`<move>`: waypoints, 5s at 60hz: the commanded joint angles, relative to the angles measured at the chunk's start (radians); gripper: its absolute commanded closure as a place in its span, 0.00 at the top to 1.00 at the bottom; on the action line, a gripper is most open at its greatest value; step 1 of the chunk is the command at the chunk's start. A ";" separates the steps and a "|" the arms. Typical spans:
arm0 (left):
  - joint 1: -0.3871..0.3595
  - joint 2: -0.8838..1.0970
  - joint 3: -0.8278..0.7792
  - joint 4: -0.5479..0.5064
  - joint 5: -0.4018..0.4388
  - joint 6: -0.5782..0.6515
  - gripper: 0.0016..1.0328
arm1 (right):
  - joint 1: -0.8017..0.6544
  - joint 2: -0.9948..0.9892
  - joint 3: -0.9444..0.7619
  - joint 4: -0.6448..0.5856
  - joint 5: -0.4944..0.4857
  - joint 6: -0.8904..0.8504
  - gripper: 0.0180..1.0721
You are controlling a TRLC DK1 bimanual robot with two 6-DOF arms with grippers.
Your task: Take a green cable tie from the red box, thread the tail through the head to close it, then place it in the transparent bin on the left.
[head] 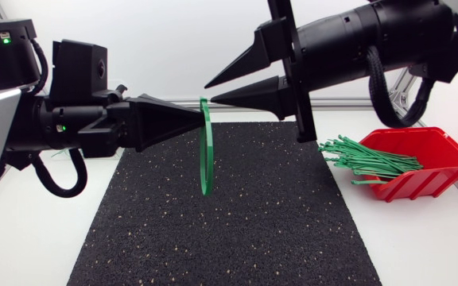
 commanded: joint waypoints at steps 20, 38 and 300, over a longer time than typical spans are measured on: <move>-0.040 -0.027 0.013 0.009 0.000 0.034 0.03 | -0.015 0.011 0.016 -0.009 -0.009 -0.076 0.25; -0.040 -0.013 0.013 0.018 0.000 0.037 0.03 | -0.003 -0.002 0.008 -0.009 -0.017 -0.070 0.24; 0.595 0.632 0.694 -0.198 -1.094 0.754 0.97 | -0.361 -0.332 -0.182 0.028 0.666 -0.946 0.93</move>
